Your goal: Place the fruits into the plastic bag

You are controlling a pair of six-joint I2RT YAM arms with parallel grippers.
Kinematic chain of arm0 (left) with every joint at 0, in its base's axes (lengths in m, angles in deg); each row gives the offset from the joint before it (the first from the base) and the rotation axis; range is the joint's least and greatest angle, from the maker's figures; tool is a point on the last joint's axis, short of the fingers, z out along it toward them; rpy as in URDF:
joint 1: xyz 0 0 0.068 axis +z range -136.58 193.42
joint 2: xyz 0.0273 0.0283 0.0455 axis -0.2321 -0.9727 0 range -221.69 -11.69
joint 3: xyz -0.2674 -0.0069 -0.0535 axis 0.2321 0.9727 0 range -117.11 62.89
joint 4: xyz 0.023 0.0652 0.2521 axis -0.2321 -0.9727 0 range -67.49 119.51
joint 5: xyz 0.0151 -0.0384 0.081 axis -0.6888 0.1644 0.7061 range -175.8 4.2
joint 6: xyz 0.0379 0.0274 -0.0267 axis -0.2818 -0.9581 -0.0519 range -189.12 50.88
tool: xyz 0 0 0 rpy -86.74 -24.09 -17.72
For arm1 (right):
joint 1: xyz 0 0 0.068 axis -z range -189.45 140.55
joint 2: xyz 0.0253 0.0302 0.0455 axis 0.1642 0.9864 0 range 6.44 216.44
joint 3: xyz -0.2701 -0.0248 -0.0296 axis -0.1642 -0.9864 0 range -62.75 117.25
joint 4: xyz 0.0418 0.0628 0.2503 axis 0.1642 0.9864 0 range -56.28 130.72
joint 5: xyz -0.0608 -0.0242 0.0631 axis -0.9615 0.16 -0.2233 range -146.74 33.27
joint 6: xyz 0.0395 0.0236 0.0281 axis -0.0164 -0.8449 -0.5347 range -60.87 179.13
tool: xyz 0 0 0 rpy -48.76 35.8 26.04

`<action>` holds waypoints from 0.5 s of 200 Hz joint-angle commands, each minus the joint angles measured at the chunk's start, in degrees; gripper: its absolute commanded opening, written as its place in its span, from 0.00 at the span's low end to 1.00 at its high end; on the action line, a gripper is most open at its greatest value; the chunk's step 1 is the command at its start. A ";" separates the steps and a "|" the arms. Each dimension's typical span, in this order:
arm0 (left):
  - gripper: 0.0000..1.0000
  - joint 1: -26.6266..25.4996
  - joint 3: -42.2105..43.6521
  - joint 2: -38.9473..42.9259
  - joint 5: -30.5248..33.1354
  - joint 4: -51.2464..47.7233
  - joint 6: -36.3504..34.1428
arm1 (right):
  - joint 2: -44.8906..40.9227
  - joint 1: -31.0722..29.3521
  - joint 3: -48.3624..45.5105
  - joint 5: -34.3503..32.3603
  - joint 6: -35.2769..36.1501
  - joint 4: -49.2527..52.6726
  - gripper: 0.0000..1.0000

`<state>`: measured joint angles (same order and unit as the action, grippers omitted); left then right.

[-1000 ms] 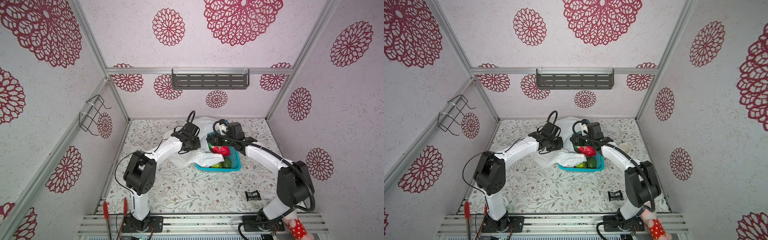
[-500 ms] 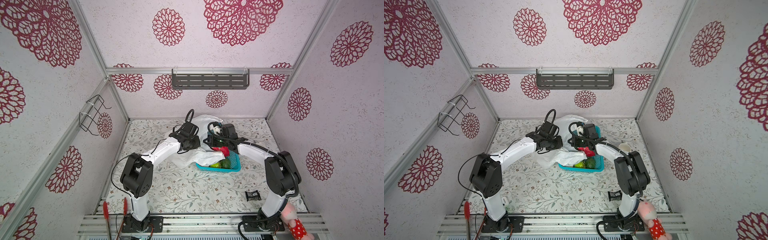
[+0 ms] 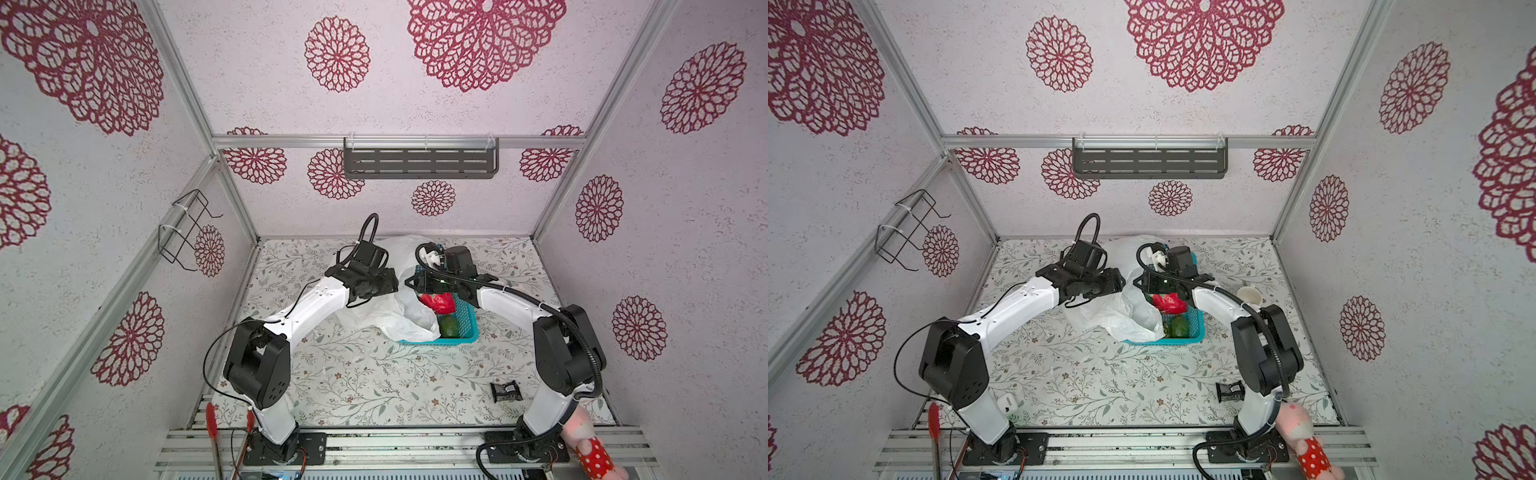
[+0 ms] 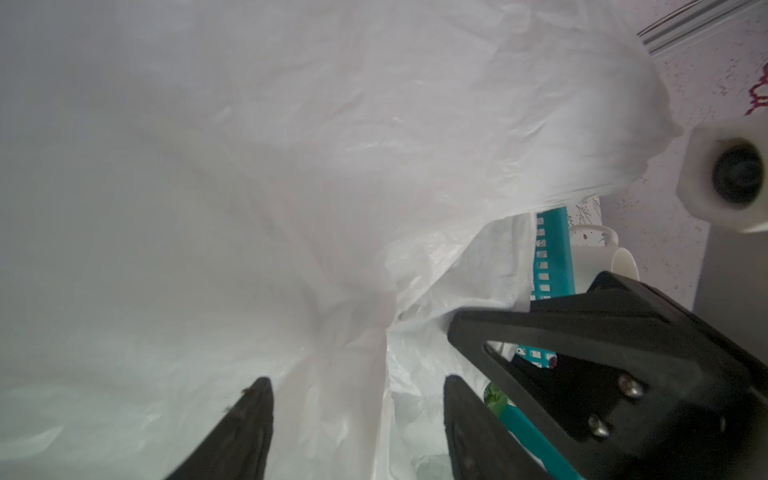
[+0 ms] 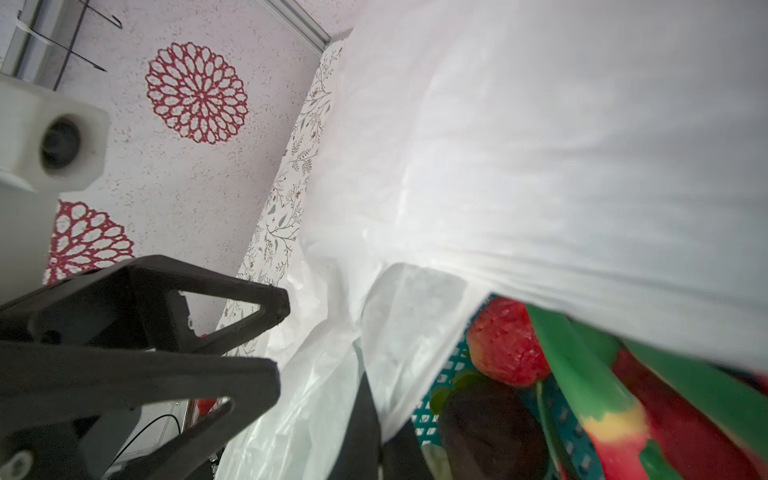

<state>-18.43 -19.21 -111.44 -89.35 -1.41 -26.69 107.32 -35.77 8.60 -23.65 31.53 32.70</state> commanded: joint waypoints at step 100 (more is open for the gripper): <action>0.24 -1.94 -4.73 -2.50 -1.73 -10.14 -3.49 | -3.15 -0.99 5.95 -3.74 3.60 6.15 0.00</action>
<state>-20.12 -22.80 -114.39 -90.95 -10.02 -29.51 106.68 -36.30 12.47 -25.34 32.78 36.96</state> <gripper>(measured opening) 0.308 0.056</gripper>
